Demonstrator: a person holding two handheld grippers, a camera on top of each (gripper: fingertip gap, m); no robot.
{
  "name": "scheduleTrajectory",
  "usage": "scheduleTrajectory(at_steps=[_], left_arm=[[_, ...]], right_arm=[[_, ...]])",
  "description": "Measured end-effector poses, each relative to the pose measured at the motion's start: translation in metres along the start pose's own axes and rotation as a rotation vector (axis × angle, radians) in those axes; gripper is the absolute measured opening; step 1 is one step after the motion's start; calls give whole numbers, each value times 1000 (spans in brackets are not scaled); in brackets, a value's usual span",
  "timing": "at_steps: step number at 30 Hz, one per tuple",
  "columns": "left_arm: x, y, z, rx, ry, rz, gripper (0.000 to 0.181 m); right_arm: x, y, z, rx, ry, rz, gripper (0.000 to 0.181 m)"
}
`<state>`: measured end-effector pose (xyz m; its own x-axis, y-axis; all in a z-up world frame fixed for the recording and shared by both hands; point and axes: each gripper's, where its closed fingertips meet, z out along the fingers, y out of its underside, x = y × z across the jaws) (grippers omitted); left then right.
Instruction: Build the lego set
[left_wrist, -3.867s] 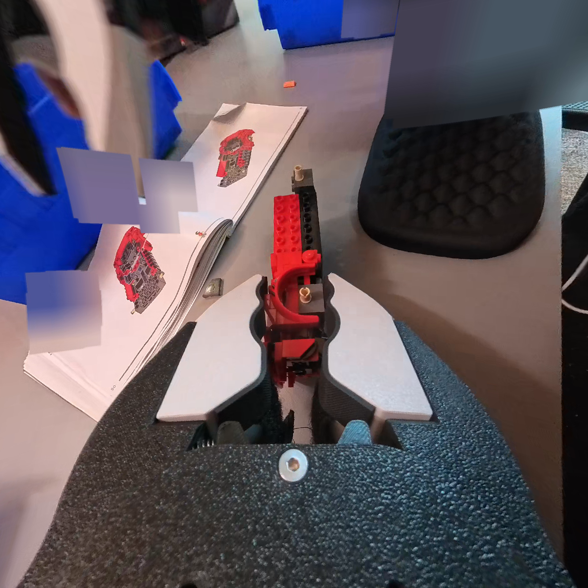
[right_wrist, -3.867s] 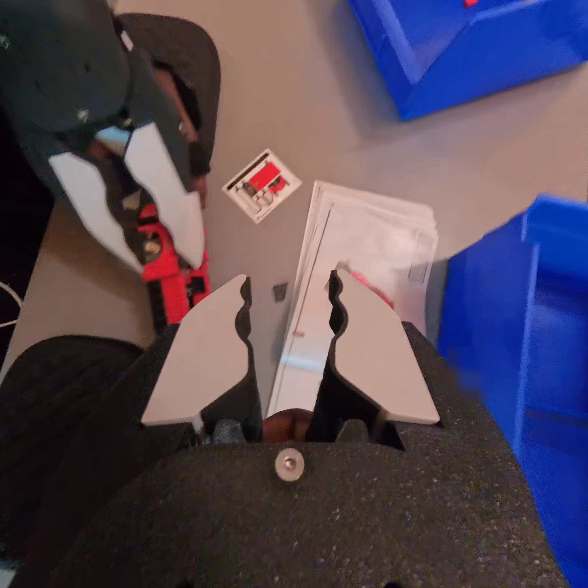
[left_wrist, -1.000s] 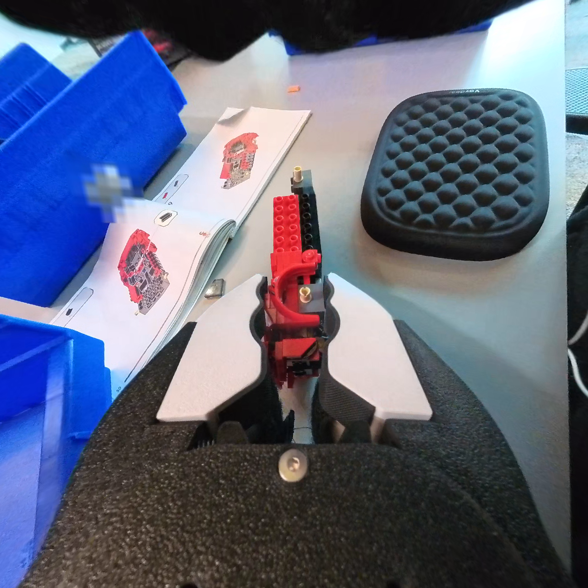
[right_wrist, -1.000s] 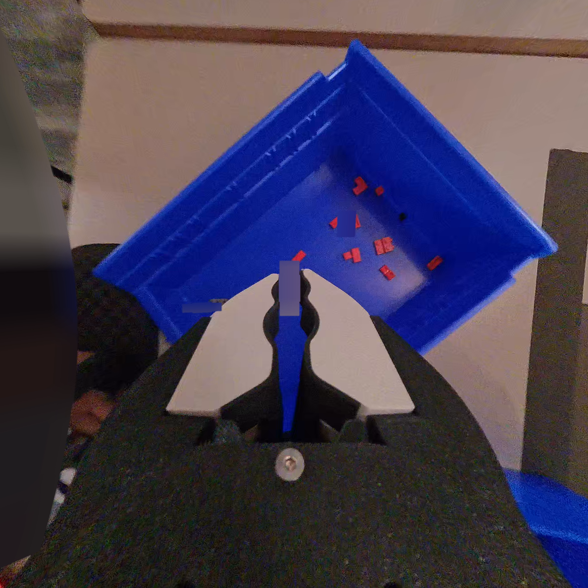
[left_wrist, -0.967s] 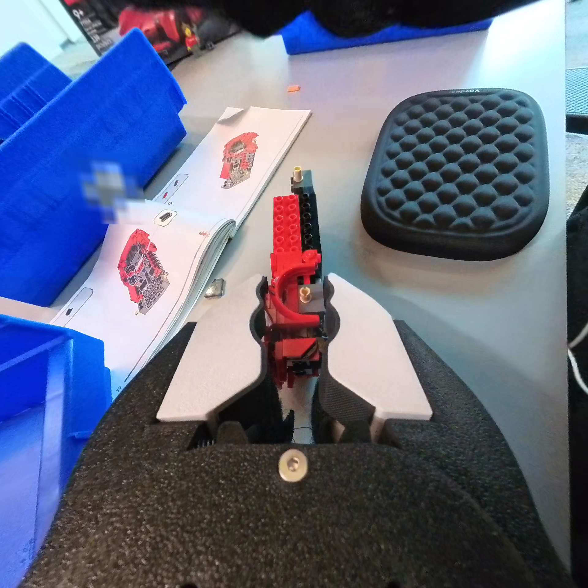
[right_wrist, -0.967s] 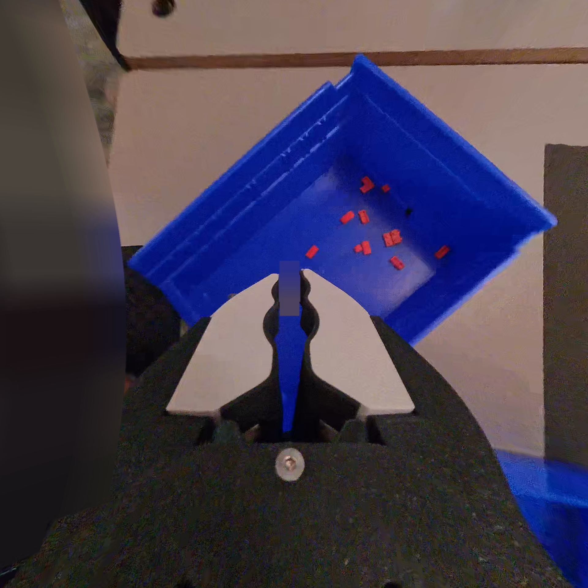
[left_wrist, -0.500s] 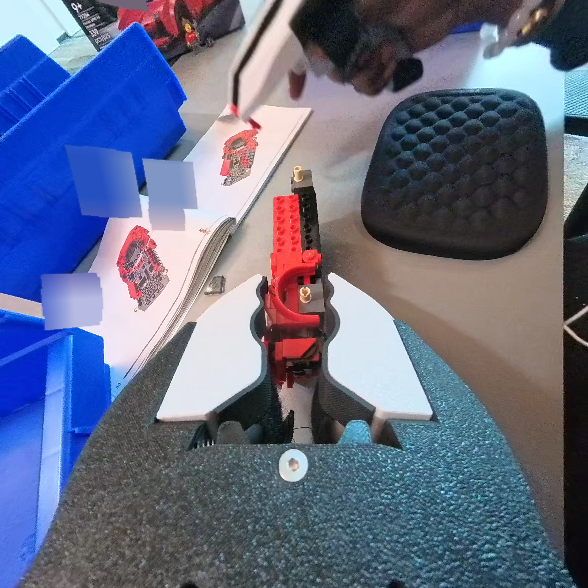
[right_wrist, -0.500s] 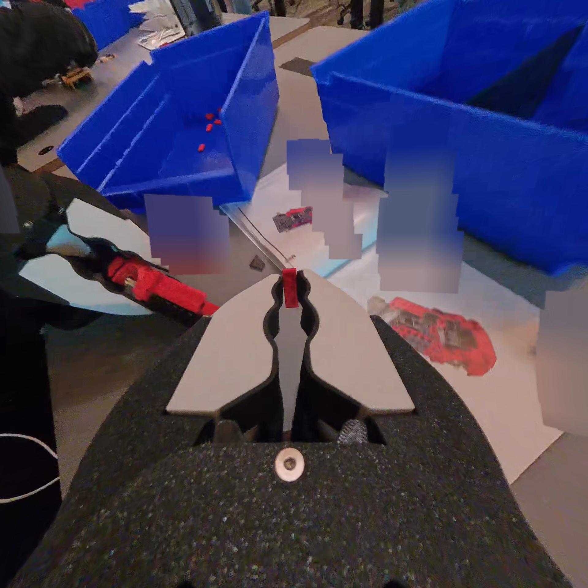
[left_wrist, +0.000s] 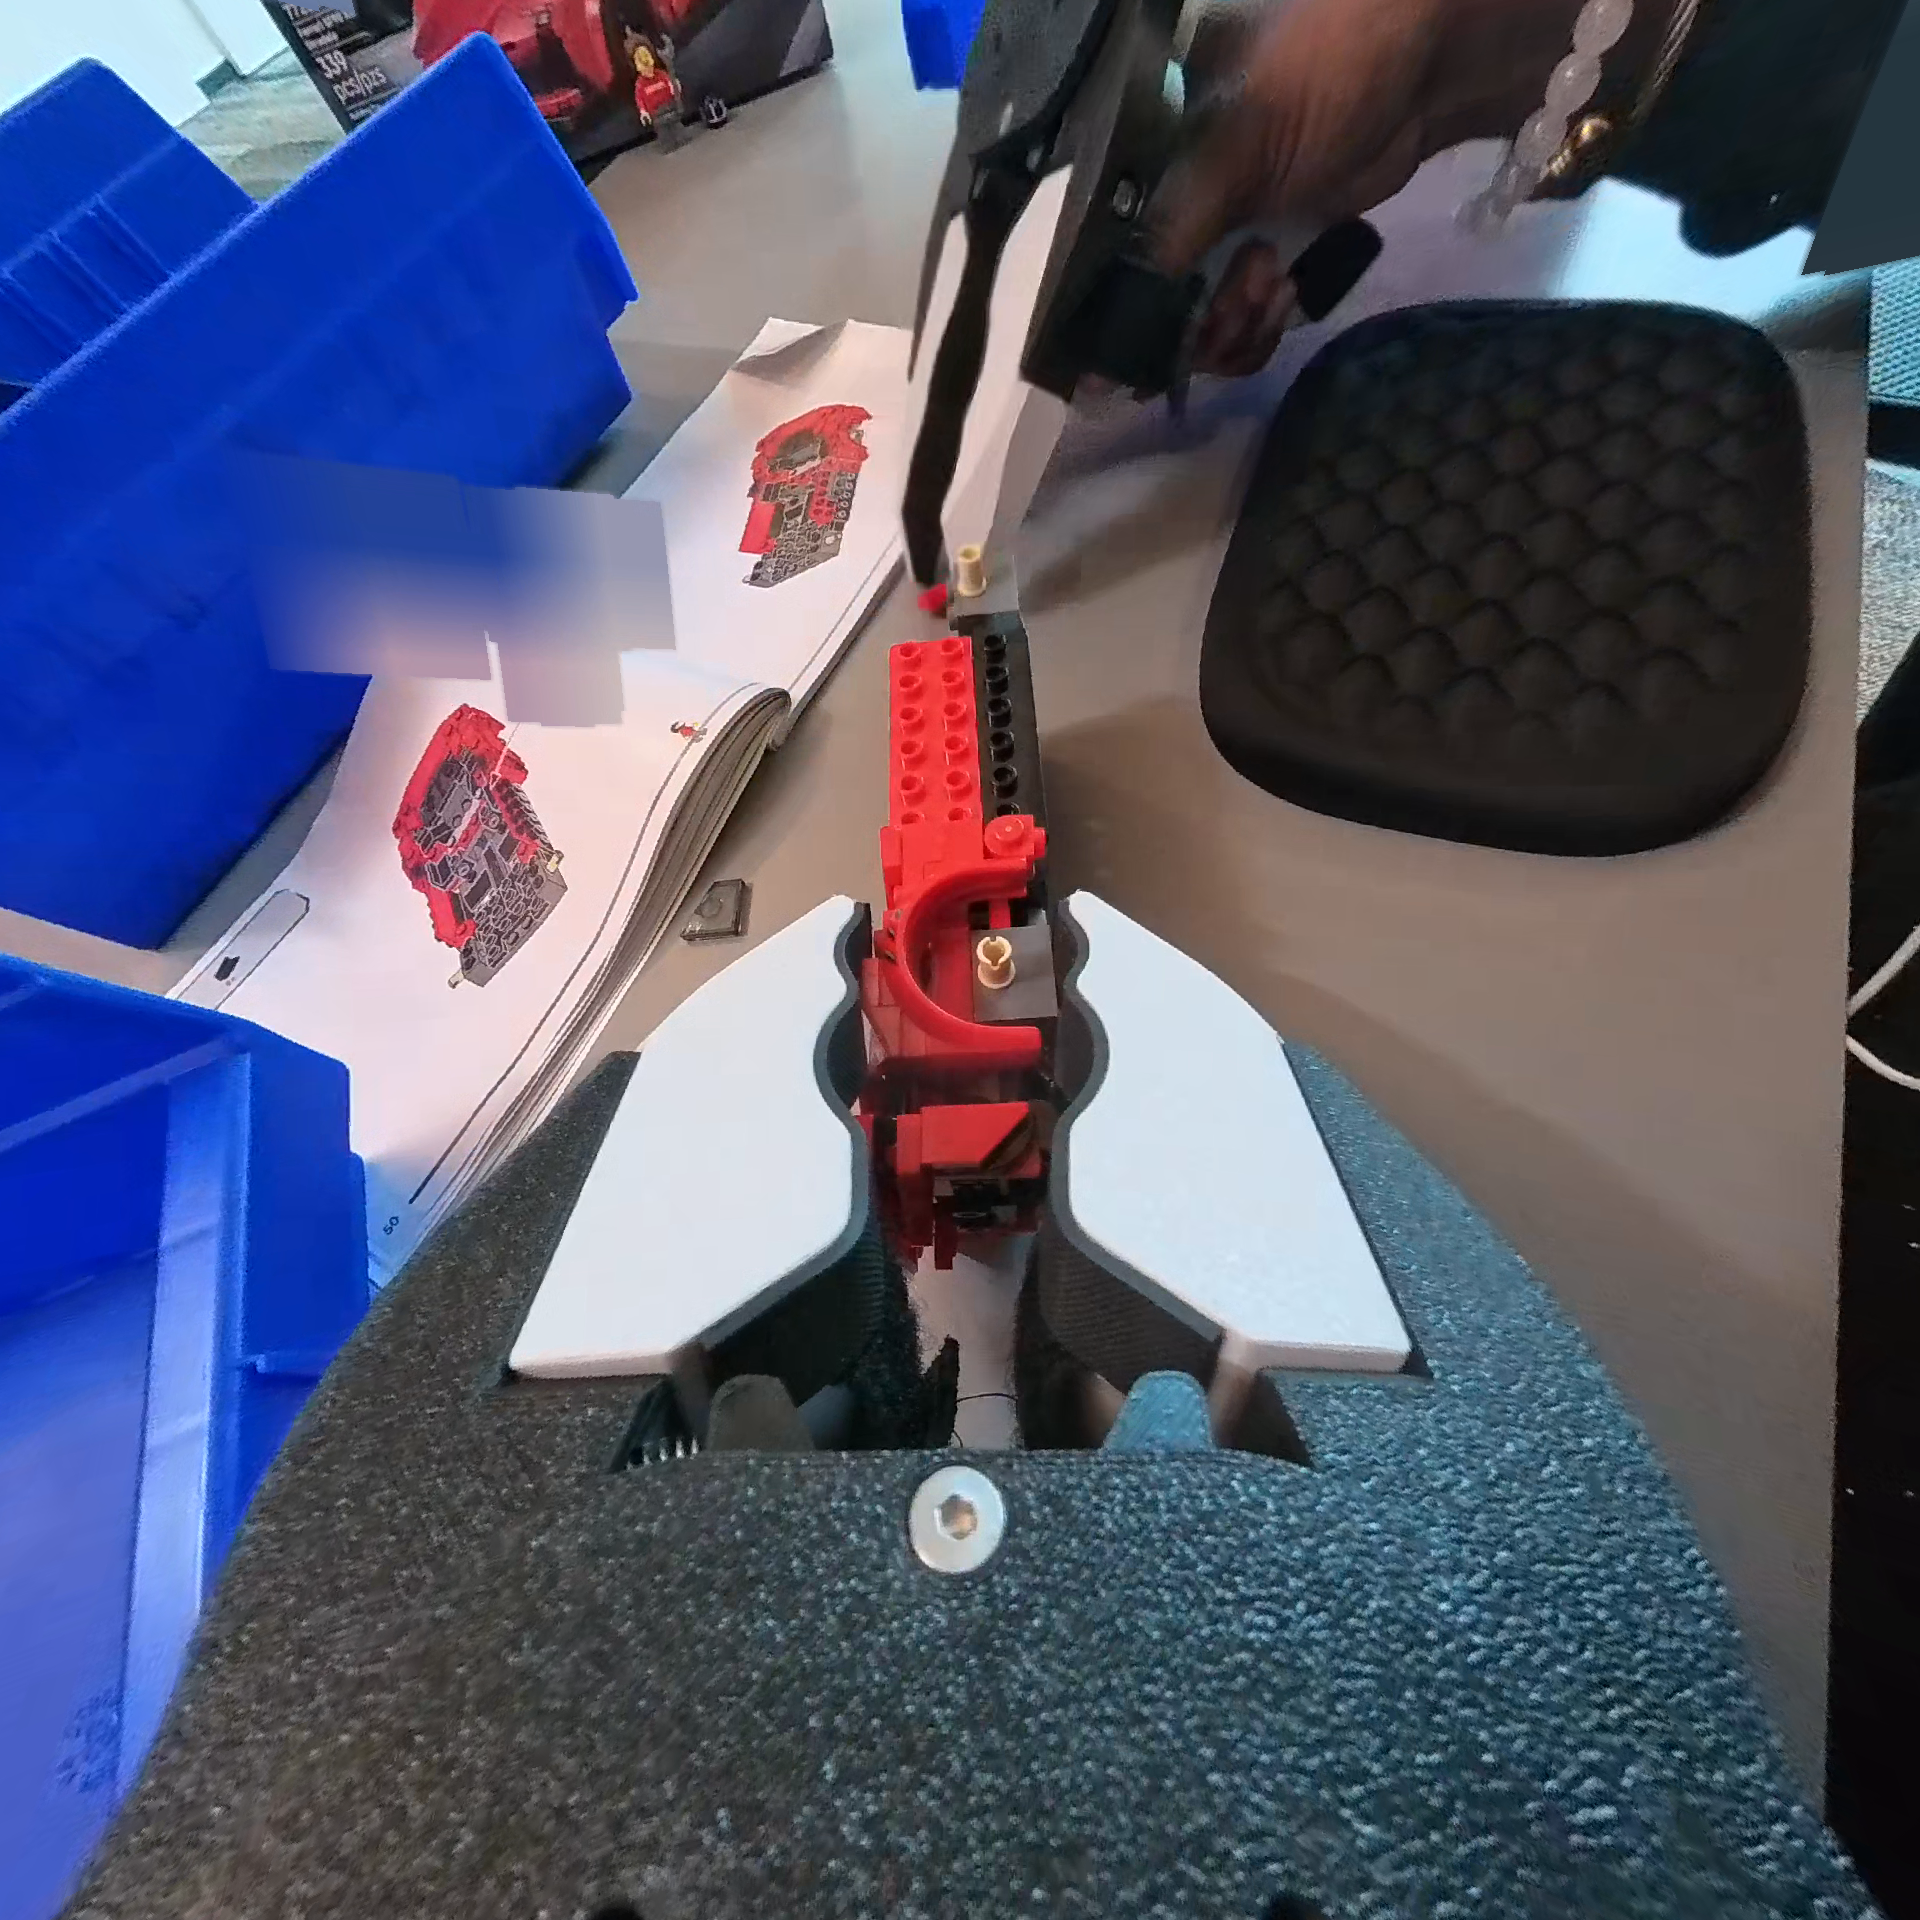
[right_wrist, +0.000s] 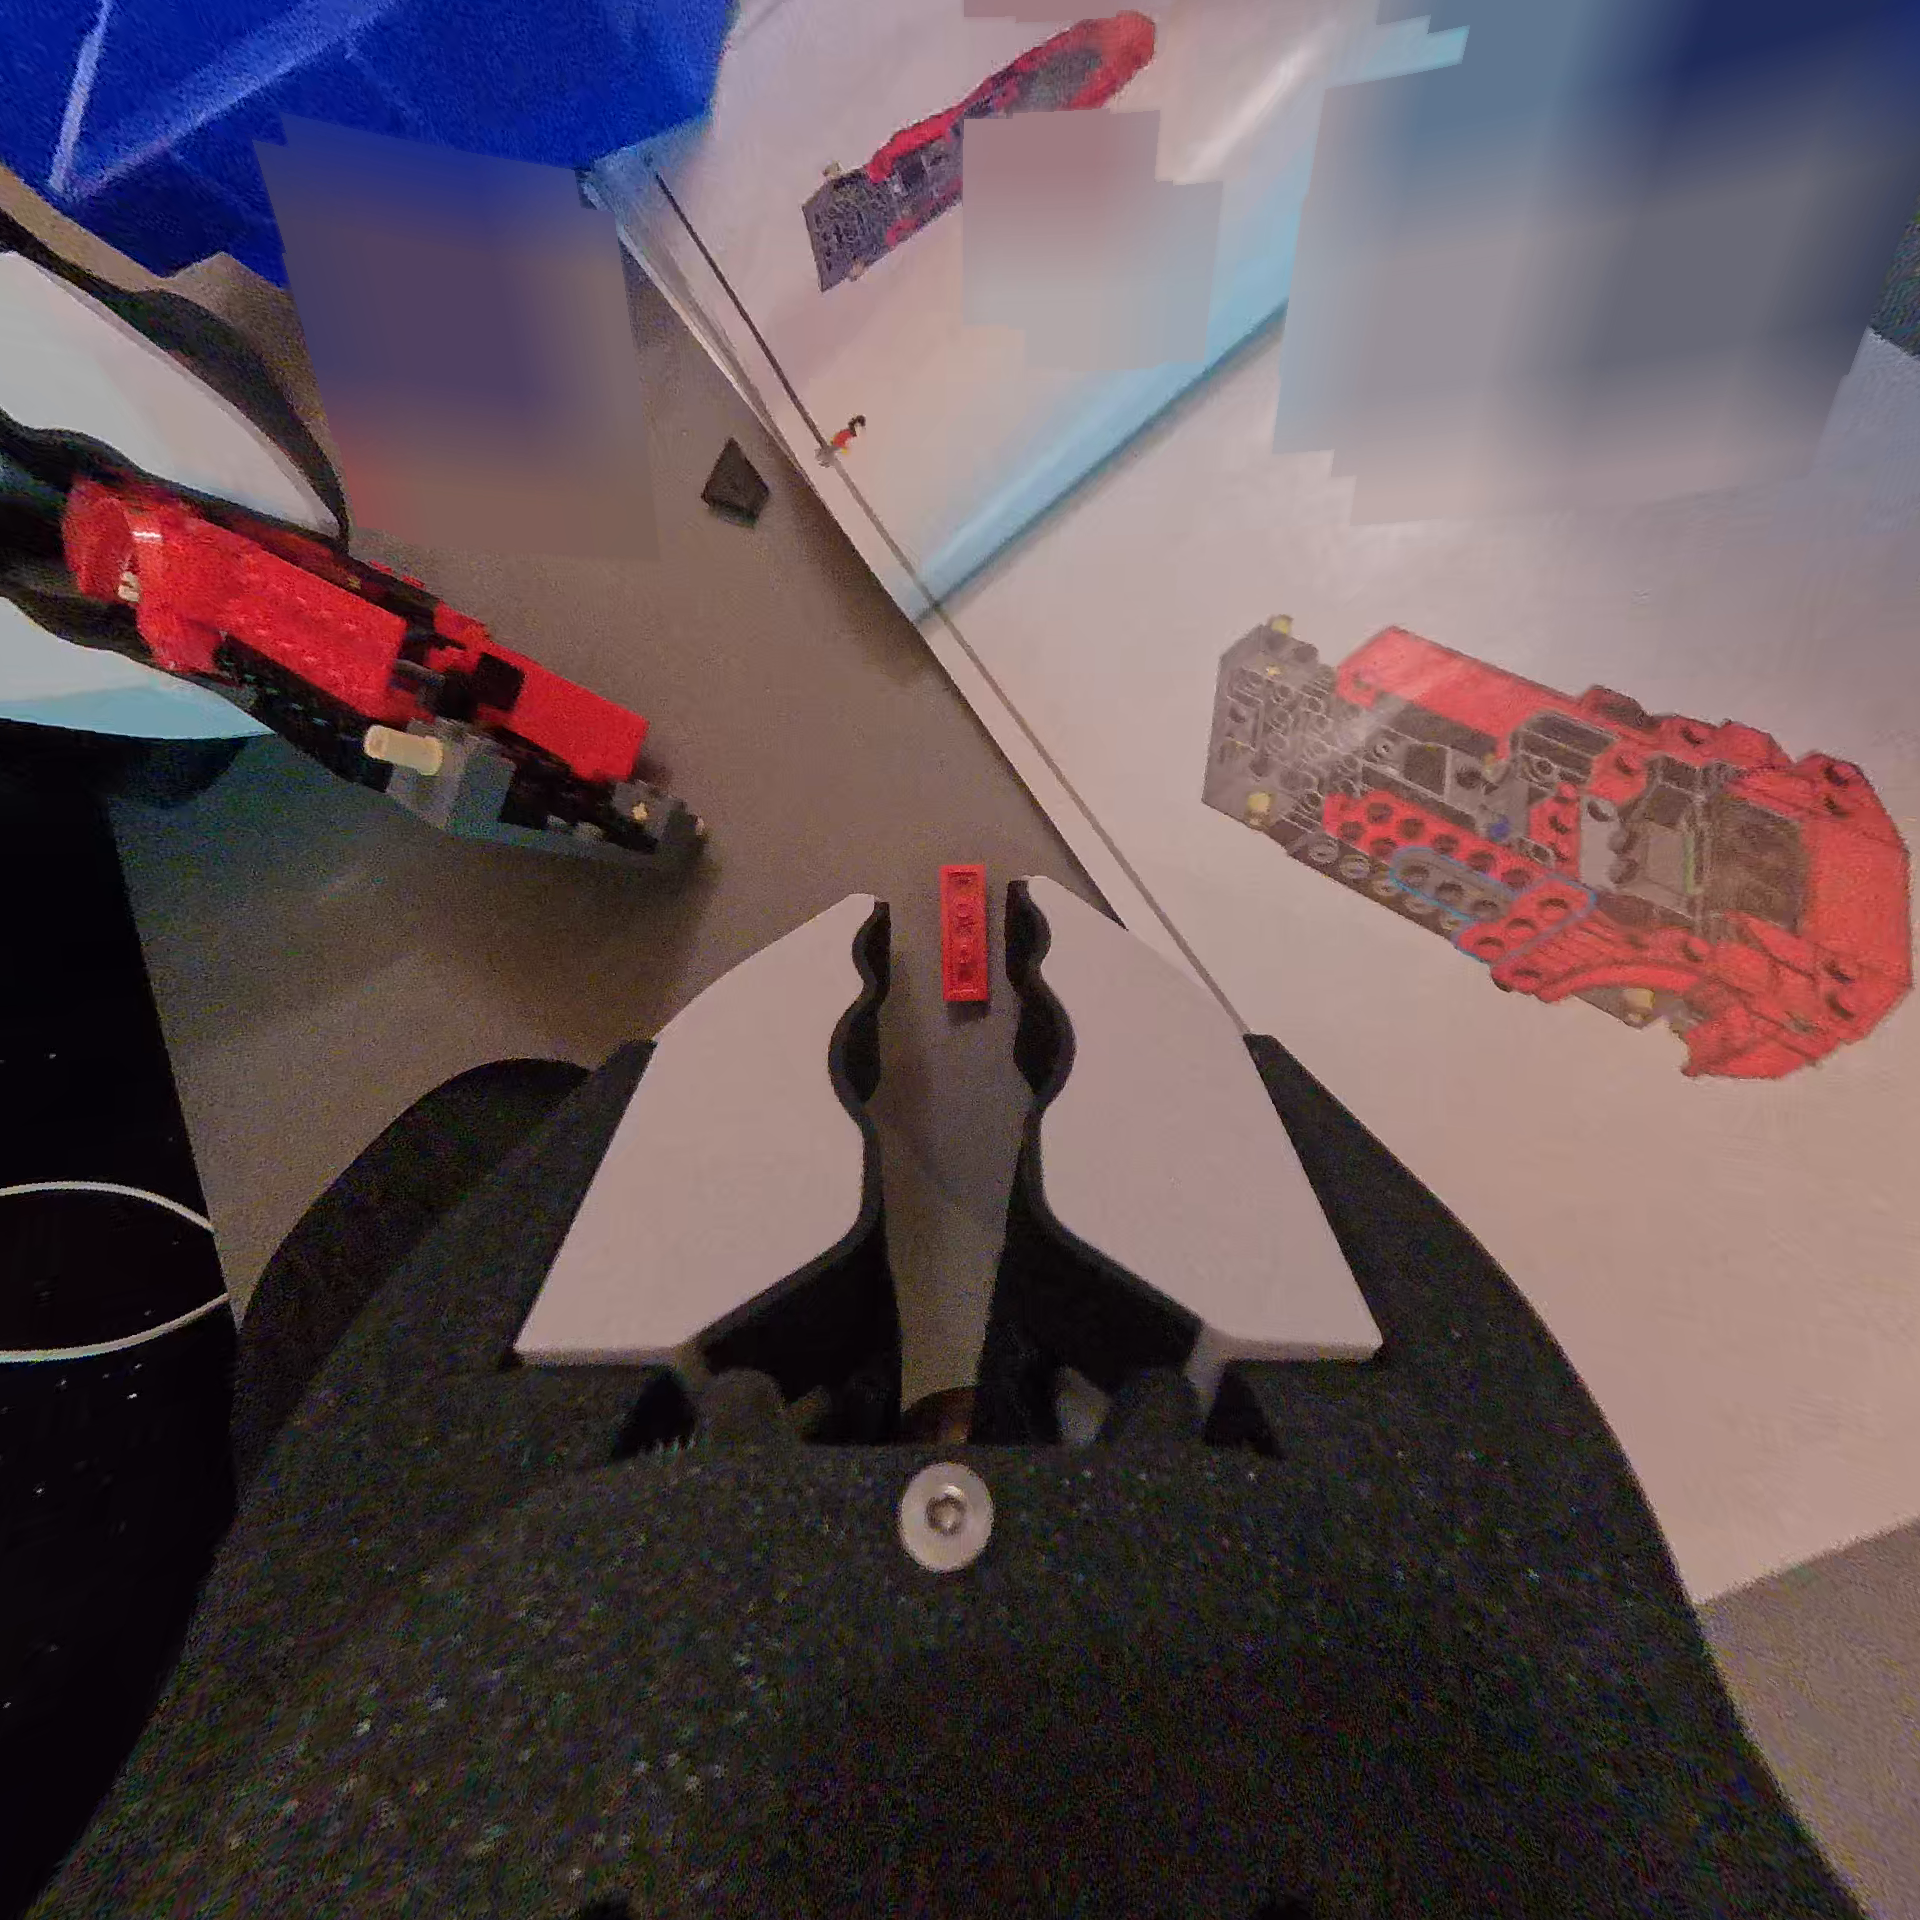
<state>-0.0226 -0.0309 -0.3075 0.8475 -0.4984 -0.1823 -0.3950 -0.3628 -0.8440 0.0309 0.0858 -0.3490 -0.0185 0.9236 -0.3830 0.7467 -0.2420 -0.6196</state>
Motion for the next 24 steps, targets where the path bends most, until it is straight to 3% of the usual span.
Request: scheduleTrajectory(at_steps=[5, 7, 10, 14, 24], left_arm=[[0, 0, 0, 1, 7, -3, 32], [0, 0, 0, 1, 8, -2, 32], [1, 0, 0, 3, 7, 1, 32], [1, 0, 0, 2, 7, 1, 32], [1, 0, 0, 2, 13, -1, 32]], right_arm=[[31, 6, -28, -7, 227, -112, 21], [27, 4, -35, 2, 258, -190, 16], [2, 3, -26, 1, 221, -364, 14], [5, 9, -14, -55, 341, -600, 12], [7, 9, -5, -27, 287, -593, 3]])
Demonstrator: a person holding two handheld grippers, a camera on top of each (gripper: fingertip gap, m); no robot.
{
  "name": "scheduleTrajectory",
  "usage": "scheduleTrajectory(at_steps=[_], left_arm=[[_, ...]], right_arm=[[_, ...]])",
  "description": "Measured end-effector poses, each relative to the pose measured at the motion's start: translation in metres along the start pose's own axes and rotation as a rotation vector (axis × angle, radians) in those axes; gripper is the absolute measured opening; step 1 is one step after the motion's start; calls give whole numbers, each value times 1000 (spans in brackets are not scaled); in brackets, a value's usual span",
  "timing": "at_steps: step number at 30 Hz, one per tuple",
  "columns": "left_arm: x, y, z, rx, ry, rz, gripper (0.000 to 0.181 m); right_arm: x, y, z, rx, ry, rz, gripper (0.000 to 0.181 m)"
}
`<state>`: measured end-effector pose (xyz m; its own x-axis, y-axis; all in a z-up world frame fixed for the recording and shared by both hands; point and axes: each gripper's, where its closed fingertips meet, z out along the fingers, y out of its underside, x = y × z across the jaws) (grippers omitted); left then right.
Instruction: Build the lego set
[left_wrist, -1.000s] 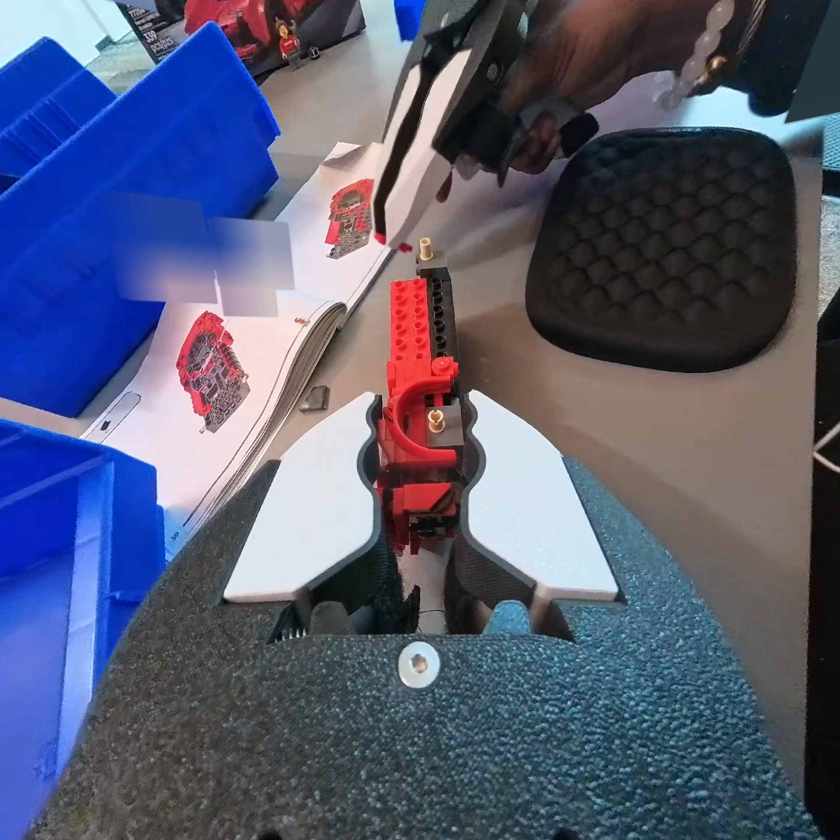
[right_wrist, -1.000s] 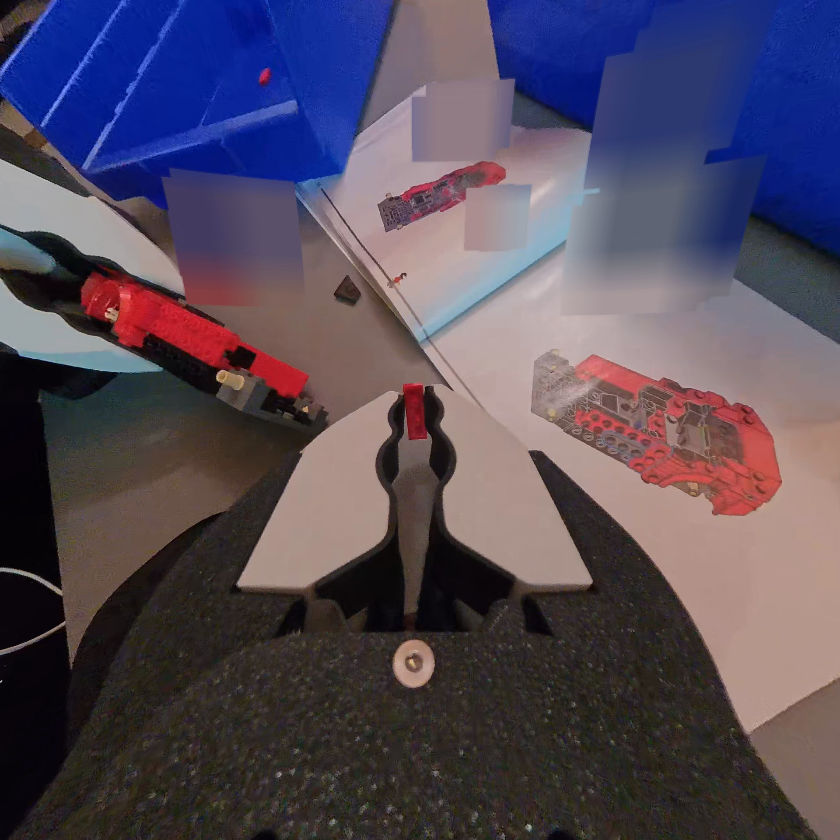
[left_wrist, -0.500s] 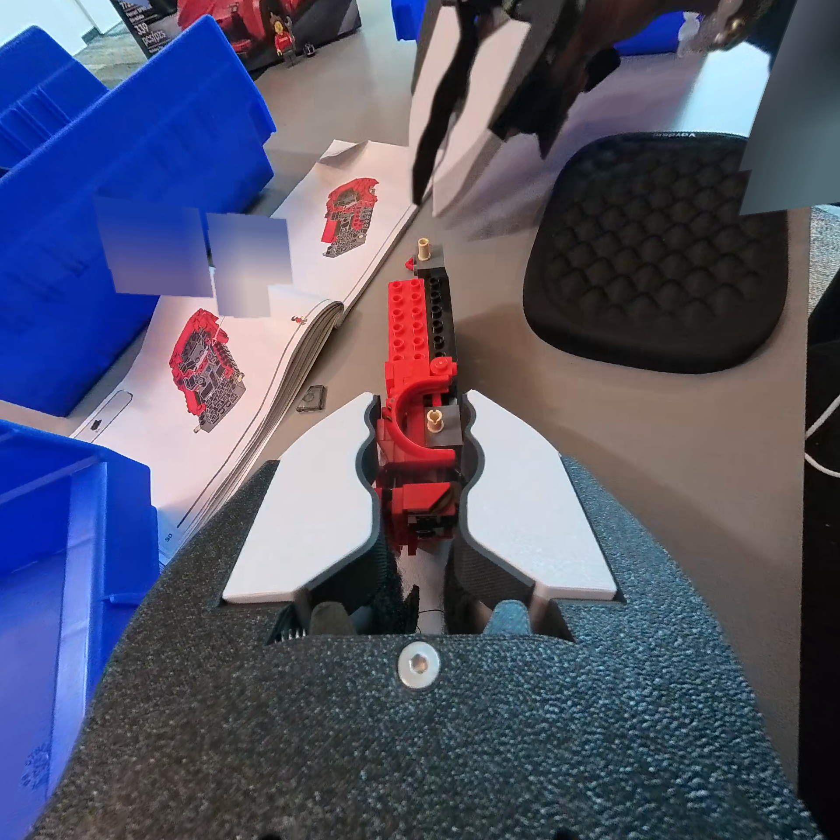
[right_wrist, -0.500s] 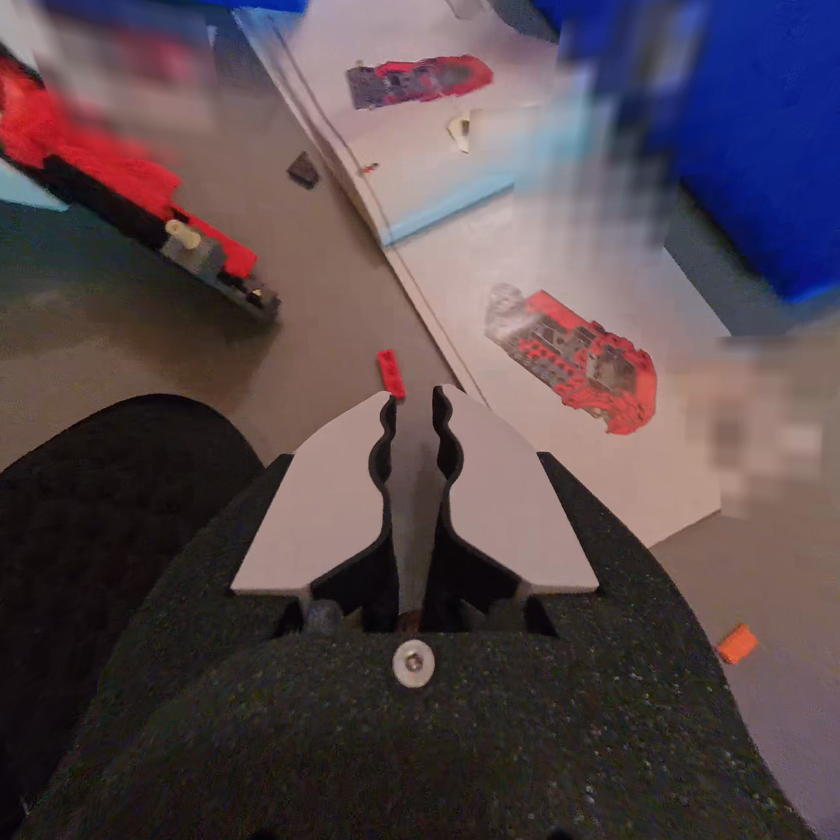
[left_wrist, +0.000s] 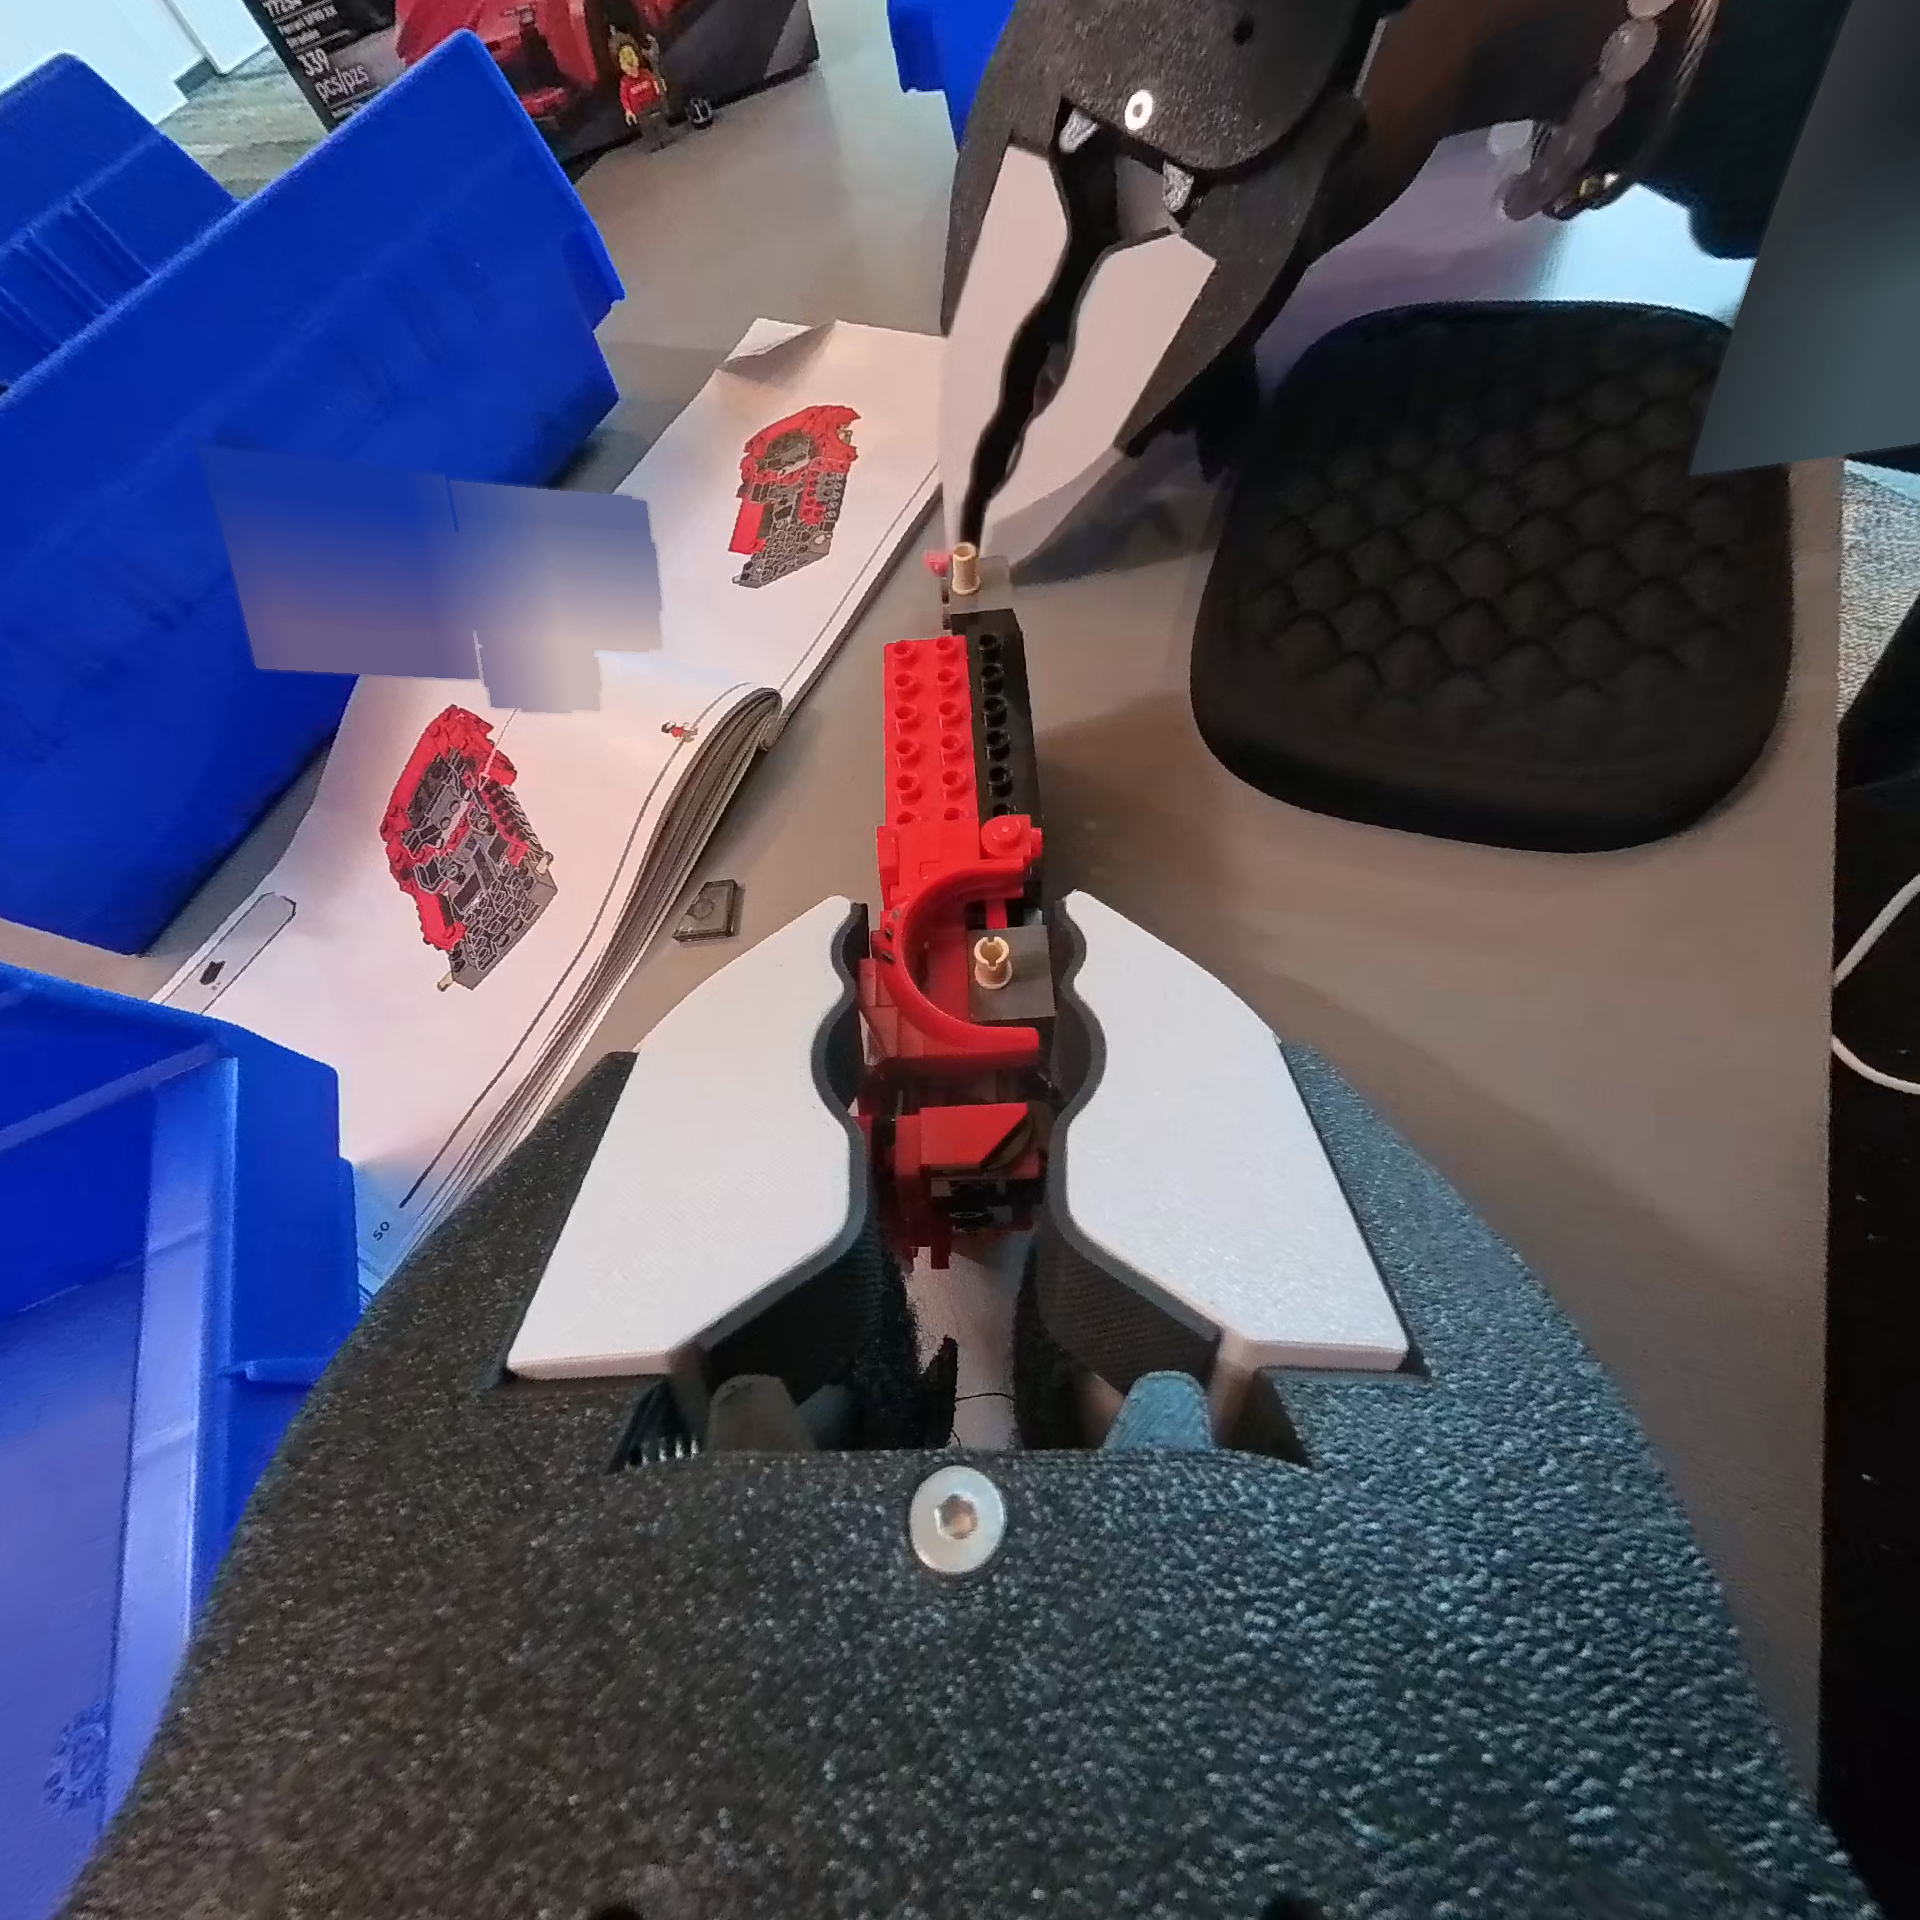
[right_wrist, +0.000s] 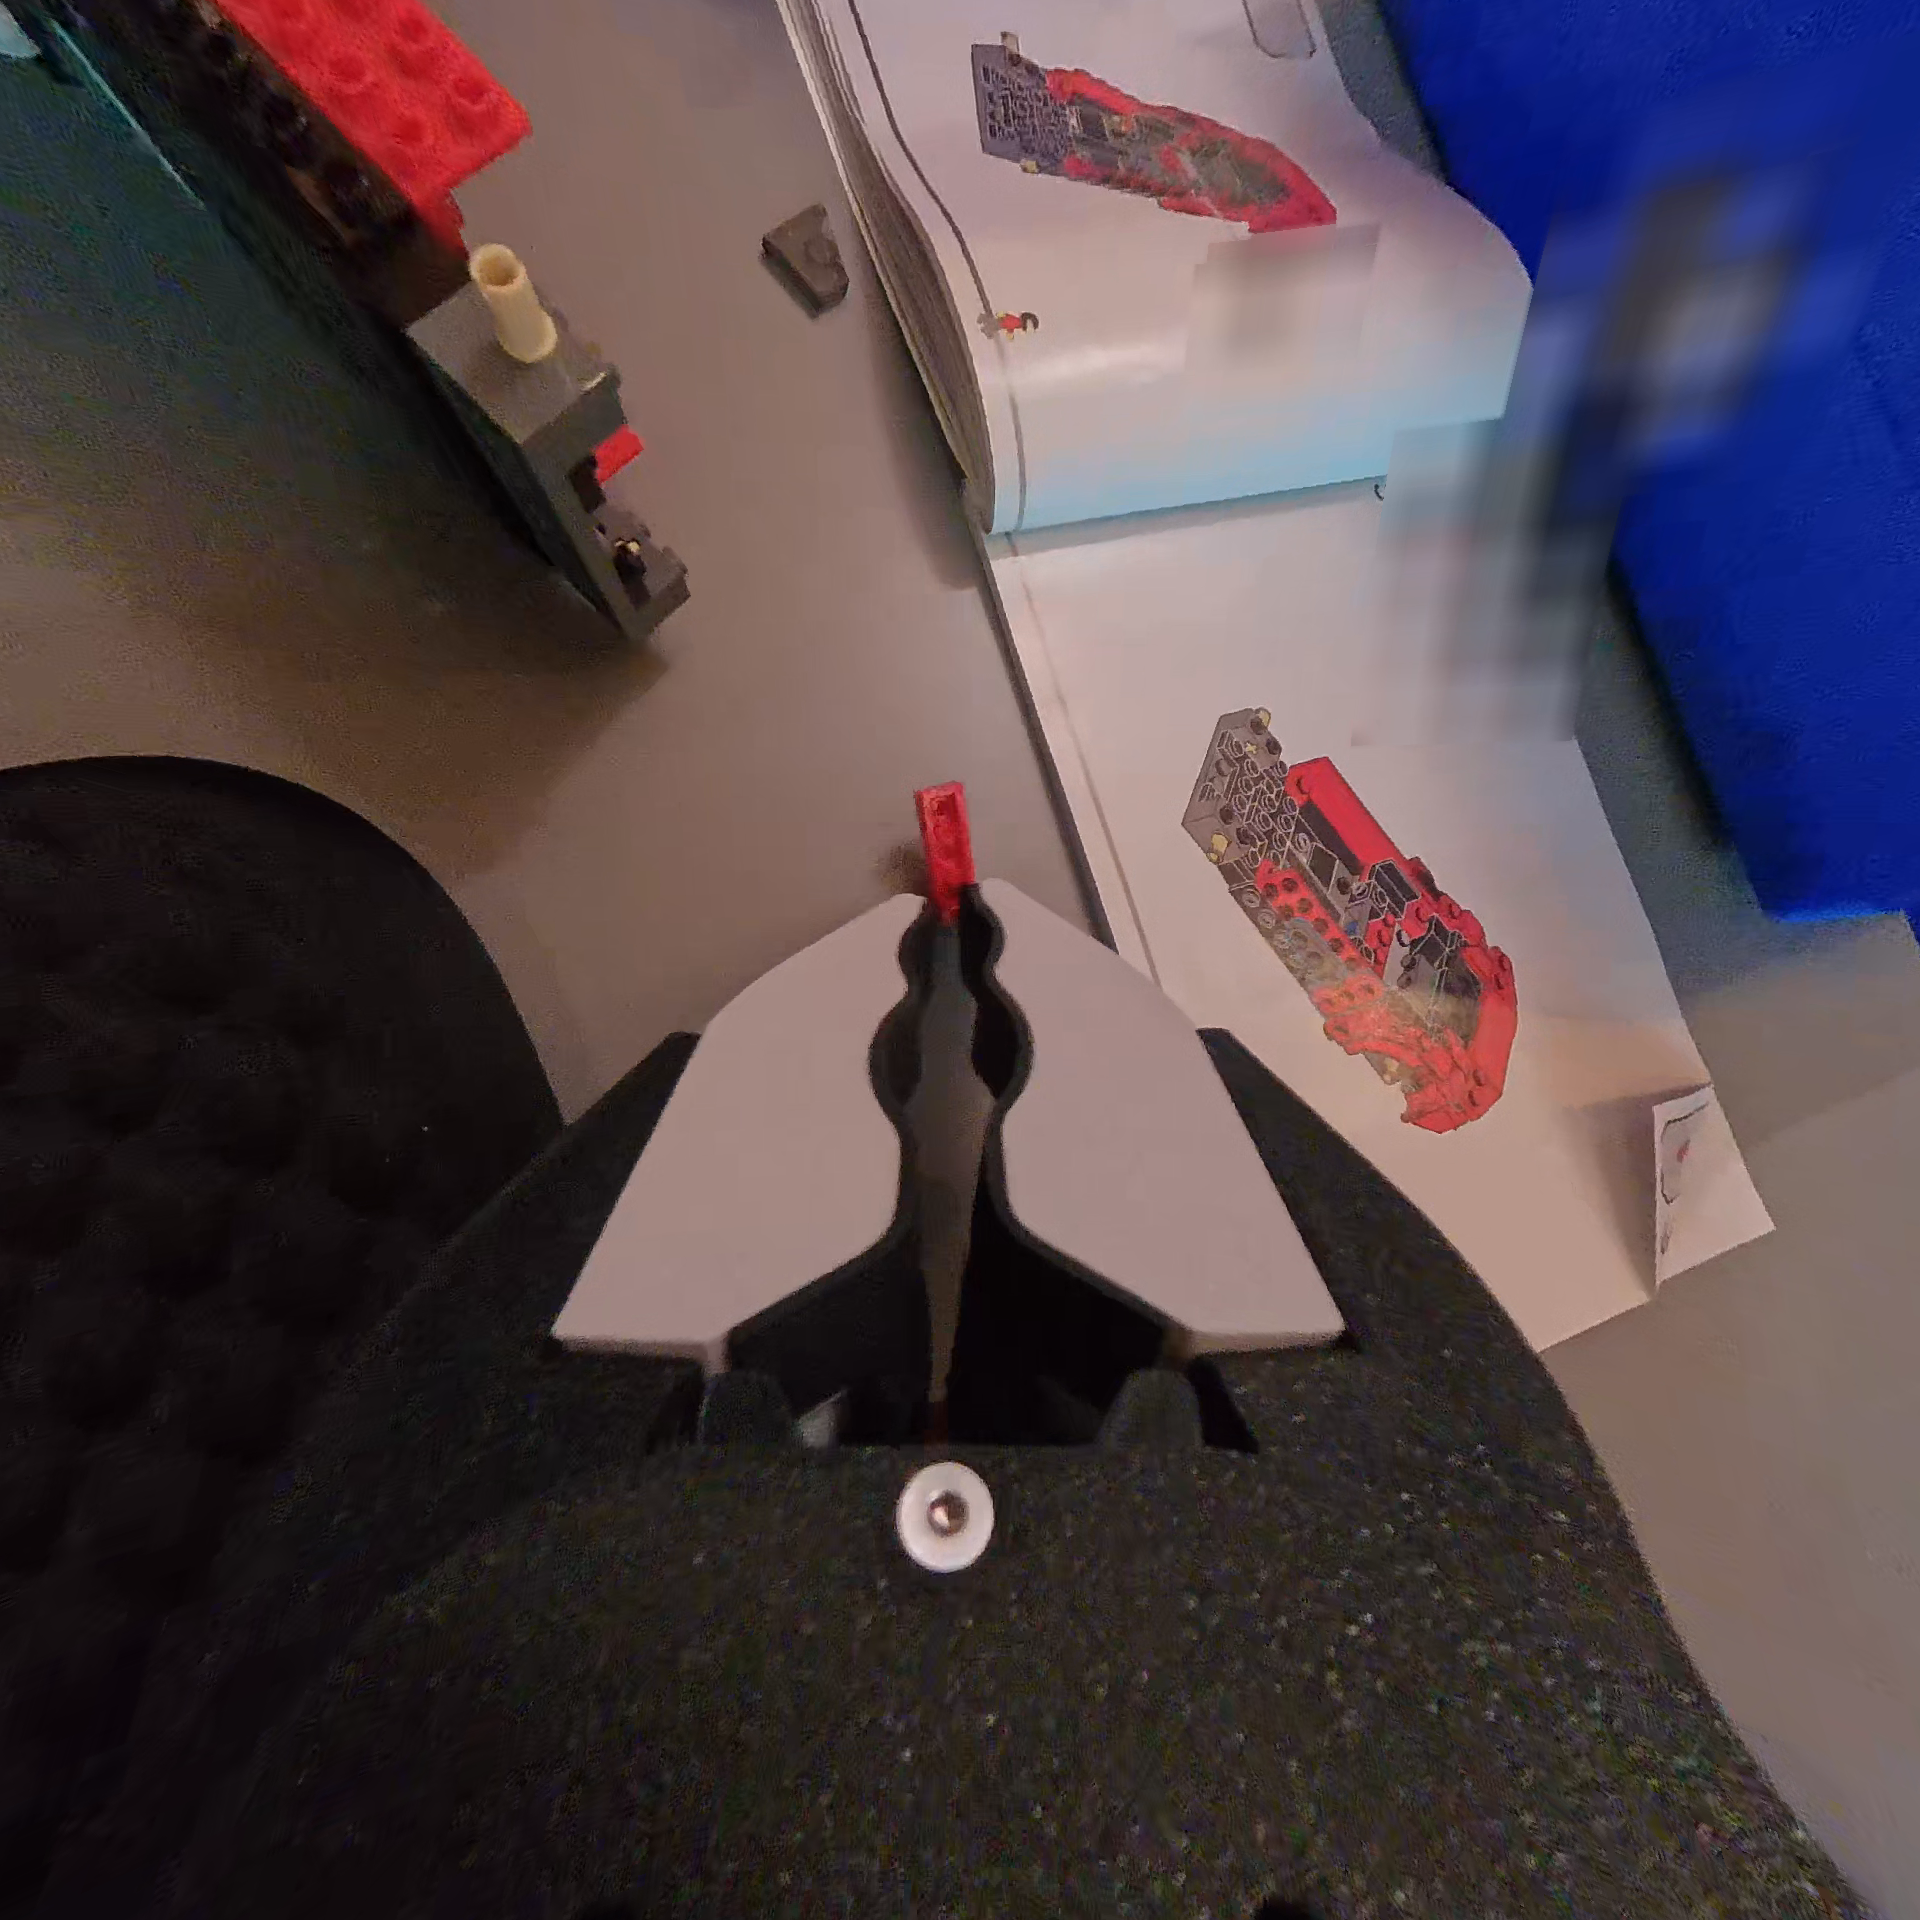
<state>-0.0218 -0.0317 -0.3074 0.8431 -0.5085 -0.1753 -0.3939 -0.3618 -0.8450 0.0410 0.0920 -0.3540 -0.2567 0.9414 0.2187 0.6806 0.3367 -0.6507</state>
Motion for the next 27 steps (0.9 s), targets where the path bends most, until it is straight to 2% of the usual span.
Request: scheduleTrajectory(at_steps=[4, 9, 12, 14, 17, 22, 24, 27], left_arm=[[0, 0, 0, 0, 1, 1, 32], [0, 0, 0, 0, 2, 0, 32], [1, 0, 0, 1, 4, 0, 32], [1, 0, 0, 1, 5, 0, 32], [1, 0, 0, 1, 7, -1, 32], [1, 0, 0, 1, 8, 0, 32], [1, 0, 0, 1, 8, -1, 32], [1, 0, 0, 1, 7, 1, 32]], right_arm=[[3, -2, 1, 2, -53, 44, 0], [12, -10, -1, 18, -148, 200, 0], [5, -10, -3, -1, -205, 159, 0], [-1, -9, 0, -23, -213, 108, 15], [-2, -6, 6, -41, -210, 114, 18], [2, -9, 12, 1, -214, 154, 17], [1, -11, 14, 17, -231, 166, 5], [10, -14, 13, 4, -249, 229, 5]])
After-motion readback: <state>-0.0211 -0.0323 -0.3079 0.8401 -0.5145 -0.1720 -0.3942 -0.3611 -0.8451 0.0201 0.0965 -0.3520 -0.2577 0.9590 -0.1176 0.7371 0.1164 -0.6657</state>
